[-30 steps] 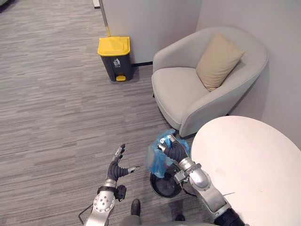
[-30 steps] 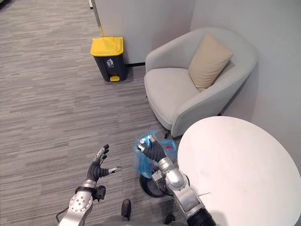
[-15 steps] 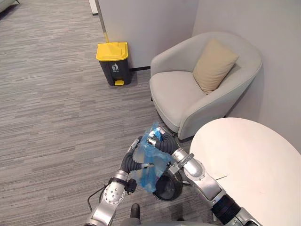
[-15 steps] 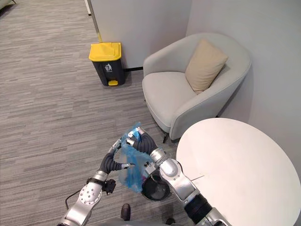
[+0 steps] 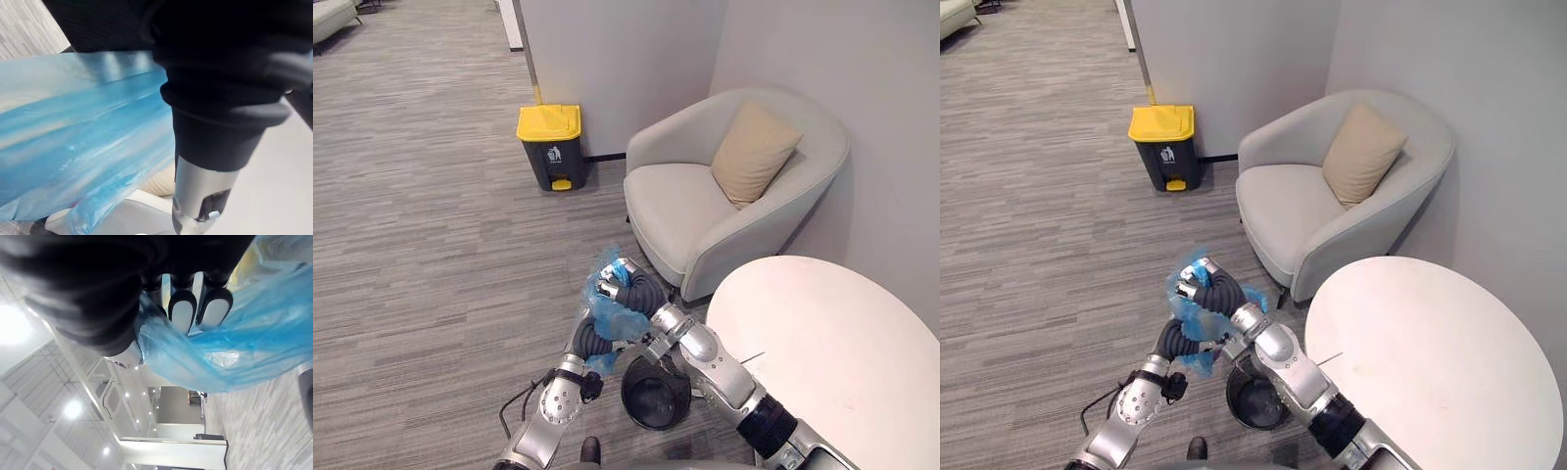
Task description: Gather rubbish on tea table into small bin, then transfer packed bag to large trash can.
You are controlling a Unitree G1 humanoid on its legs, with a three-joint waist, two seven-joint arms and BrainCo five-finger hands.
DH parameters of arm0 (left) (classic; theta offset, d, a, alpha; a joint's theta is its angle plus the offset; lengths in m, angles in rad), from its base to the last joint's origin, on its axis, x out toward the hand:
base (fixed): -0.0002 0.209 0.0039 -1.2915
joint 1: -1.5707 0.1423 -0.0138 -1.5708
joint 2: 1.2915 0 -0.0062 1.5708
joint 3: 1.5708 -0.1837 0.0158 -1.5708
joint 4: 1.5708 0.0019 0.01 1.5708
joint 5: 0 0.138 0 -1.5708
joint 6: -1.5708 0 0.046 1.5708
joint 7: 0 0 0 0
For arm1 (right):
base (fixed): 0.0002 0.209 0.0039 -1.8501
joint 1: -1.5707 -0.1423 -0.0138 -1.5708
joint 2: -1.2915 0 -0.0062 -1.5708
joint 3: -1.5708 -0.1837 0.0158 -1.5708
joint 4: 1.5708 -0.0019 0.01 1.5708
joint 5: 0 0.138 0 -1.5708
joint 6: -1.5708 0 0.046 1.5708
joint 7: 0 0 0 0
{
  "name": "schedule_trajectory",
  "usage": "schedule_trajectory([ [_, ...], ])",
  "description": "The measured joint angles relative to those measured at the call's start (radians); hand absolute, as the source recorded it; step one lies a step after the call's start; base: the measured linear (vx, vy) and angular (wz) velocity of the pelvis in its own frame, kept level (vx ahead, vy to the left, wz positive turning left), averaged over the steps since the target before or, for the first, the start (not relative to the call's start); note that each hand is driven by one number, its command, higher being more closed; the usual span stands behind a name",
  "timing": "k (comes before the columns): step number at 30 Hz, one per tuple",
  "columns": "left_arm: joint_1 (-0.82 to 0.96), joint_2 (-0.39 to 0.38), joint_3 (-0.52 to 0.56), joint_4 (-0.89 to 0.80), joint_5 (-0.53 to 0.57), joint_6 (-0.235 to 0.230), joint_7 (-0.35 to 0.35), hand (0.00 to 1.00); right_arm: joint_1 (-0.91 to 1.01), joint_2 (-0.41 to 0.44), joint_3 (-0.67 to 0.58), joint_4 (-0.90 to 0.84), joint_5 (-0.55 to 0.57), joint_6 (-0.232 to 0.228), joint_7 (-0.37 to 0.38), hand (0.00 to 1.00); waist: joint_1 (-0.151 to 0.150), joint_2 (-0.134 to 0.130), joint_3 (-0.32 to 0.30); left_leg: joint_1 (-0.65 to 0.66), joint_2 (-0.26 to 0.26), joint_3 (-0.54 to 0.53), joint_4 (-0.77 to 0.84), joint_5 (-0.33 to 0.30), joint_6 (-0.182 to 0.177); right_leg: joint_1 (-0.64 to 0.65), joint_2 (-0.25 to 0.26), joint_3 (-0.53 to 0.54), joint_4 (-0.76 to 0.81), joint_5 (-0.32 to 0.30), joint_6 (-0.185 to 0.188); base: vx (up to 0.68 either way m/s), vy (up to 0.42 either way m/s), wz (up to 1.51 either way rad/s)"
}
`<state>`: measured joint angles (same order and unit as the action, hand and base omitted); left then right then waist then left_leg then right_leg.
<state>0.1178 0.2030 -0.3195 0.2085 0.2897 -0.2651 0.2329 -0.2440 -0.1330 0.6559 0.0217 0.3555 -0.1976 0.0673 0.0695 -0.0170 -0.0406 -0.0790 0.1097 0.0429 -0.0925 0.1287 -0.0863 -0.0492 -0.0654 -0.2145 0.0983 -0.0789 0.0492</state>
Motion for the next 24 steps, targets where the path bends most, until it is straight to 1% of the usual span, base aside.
schedule_trajectory([
  [1,-0.025,-0.016,0.009,0.0,-0.004,-0.004,0.029,0.0,-0.023,0.01,0.068,-0.01,0.032,0.0,-0.001,1.0,0.0,0.0,-0.001,0.011,0.004,0.0,0.0,0.0,0.0,0.012,0.004,0.001,-0.006,0.003,-0.002,-0.03,-0.007,-0.02],
  [6,-0.027,-0.022,0.008,0.015,-0.005,-0.008,0.031,0.0,-0.045,0.011,0.08,-0.01,0.037,0.003,-0.003,1.0,0.001,0.0,-0.002,0.009,0.016,0.002,-0.001,0.002,-0.005,0.013,0.016,0.003,-0.017,0.01,-0.006,-0.01,-0.006,-0.02],
  [8,-0.032,-0.031,0.004,0.039,-0.013,-0.015,0.031,0.0,-0.056,0.01,0.1,-0.009,0.037,0.011,-0.008,1.0,0.0,0.001,-0.003,0.009,0.019,0.004,-0.001,0.002,-0.005,0.013,0.02,0.006,-0.019,0.012,-0.009,0.0,-0.017,-0.04],
  [13,-0.041,-0.033,-0.004,0.052,-0.012,-0.025,0.03,0.0,-0.088,0.01,0.12,-0.009,0.038,0.013,-0.042,1.0,0.001,0.001,-0.003,0.009,0.027,0.011,-0.001,0.003,-0.008,0.015,0.03,0.013,-0.033,0.021,-0.015,0.0,-0.01,-0.05],
  [16,-0.074,-0.034,-0.018,0.119,-0.012,-0.011,0.029,0.0,-0.121,0.009,0.165,-0.008,0.039,0.014,-0.041,1.0,0.0,0.005,-0.004,0.01,0.03,0.012,-0.001,0.004,-0.009,0.013,0.032,0.015,-0.033,0.022,-0.016,0.0,0.0,0.0],
  [18,-0.078,-0.033,-0.035,0.13,-0.012,0.0,0.028,0.0,-0.122,0.009,0.182,-0.008,0.039,0.014,-0.04,1.0,0.001,0.005,-0.003,0.01,0.03,0.012,-0.001,0.004,-0.009,0.013,0.032,0.015,-0.033,0.022,-0.016,0.0,0.0,0.0],
  [24,-0.078,-0.033,-0.041,0.164,-0.012,0.022,0.028,0.0,-0.127,0.011,0.183,-0.008,0.055,0.014,-0.036,1.0,0.001,0.007,-0.004,0.01,0.029,0.012,0.0,0.004,-0.009,0.014,0.032,0.015,-0.033,0.022,-0.016,0.0,0.0,0.0],
])
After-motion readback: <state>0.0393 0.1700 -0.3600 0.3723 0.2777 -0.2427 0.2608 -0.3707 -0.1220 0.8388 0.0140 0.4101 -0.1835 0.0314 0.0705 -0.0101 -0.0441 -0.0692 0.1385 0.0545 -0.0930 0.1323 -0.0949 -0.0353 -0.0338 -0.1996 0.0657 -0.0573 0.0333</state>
